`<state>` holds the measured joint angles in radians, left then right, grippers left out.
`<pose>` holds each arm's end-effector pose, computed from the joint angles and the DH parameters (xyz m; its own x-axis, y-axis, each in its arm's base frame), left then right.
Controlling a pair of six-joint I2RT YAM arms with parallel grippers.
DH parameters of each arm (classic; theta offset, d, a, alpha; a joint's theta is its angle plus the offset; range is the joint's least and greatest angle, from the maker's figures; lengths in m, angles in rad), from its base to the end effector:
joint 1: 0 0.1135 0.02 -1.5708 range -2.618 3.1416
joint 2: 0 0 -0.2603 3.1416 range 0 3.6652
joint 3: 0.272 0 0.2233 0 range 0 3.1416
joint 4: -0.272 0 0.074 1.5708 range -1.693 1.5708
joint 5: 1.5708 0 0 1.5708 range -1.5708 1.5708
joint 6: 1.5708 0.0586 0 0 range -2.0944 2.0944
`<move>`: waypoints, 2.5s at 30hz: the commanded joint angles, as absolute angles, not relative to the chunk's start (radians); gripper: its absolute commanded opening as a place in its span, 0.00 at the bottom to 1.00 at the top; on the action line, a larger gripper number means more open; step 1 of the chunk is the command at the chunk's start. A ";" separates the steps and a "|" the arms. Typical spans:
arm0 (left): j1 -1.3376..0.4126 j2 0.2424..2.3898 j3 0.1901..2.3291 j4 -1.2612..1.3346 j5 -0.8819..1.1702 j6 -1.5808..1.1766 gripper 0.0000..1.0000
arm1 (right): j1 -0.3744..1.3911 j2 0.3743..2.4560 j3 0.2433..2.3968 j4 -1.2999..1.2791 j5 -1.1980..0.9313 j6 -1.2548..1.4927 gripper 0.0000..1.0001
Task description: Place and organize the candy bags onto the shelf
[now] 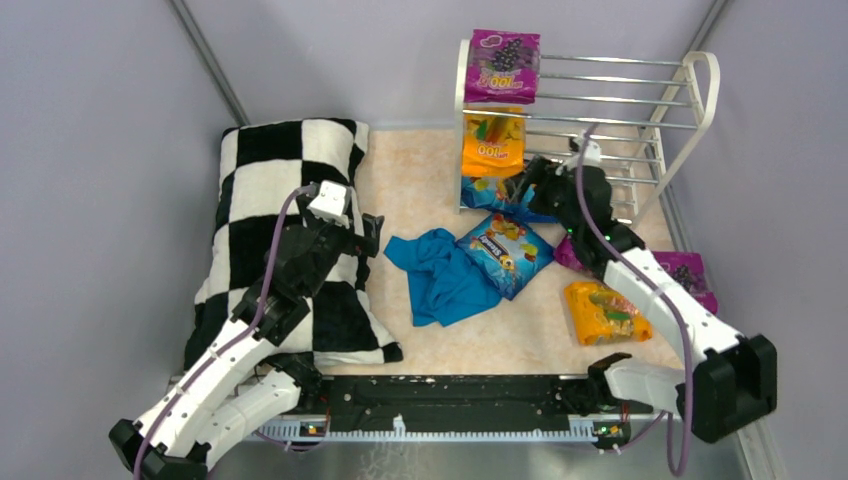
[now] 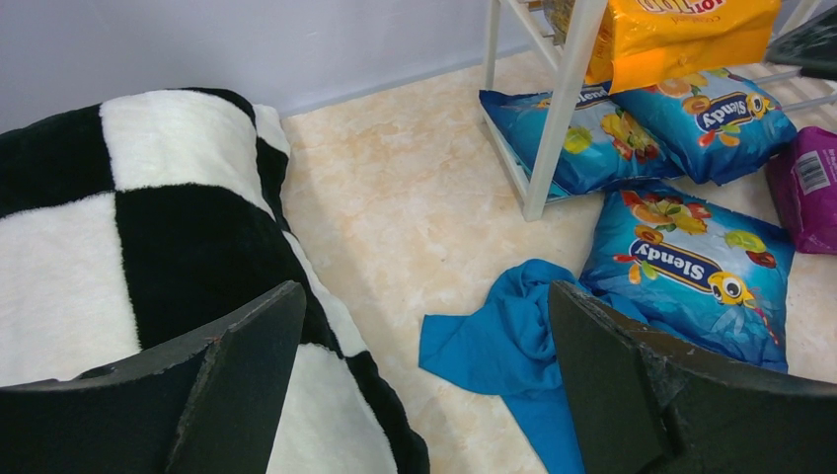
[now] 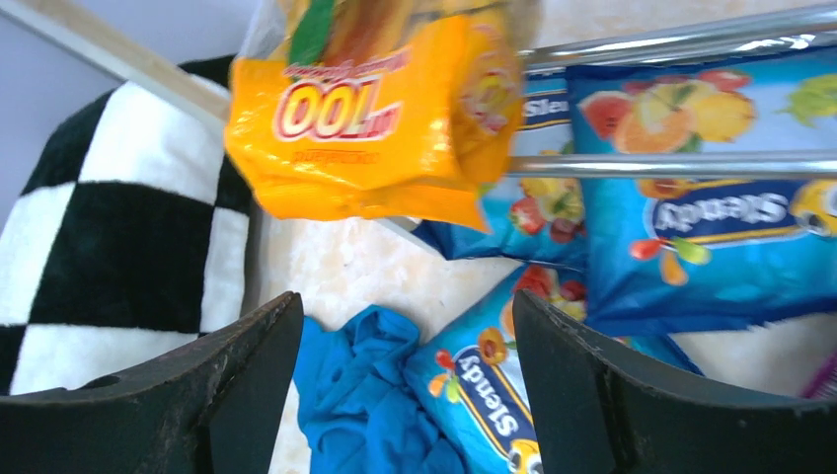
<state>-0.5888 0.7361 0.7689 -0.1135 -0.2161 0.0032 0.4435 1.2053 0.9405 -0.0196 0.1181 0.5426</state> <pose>0.1491 -0.0845 0.3447 -0.0659 0.0478 -0.9967 0.3649 0.9308 0.0205 0.2533 0.1127 0.3211 -0.3843 0.3851 -0.8390 -0.1466 0.8719 0.4673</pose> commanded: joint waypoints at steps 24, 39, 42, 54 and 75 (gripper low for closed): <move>-0.580 0.918 0.831 -0.079 -0.095 -0.008 0.99 | 0.168 1.320 0.717 0.840 -0.050 0.939 0.67; -0.580 0.824 0.781 -0.037 -0.160 0.011 0.99 | 0.256 1.484 0.799 0.847 0.048 0.905 0.78; -0.580 0.814 0.779 -0.037 -0.160 0.005 0.99 | 0.270 1.524 0.827 0.839 0.063 0.932 0.73; -0.582 0.787 0.780 -0.037 -0.148 -0.029 0.99 | 0.359 1.609 0.874 0.768 0.299 1.050 0.53; -0.603 0.772 0.767 -0.031 -0.175 -0.026 0.99 | 0.327 1.592 0.895 1.097 0.299 1.043 0.00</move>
<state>-0.5976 0.7876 0.7757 -0.0895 -0.1547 -0.0265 0.3546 1.5795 0.8326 0.8825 0.3386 1.0882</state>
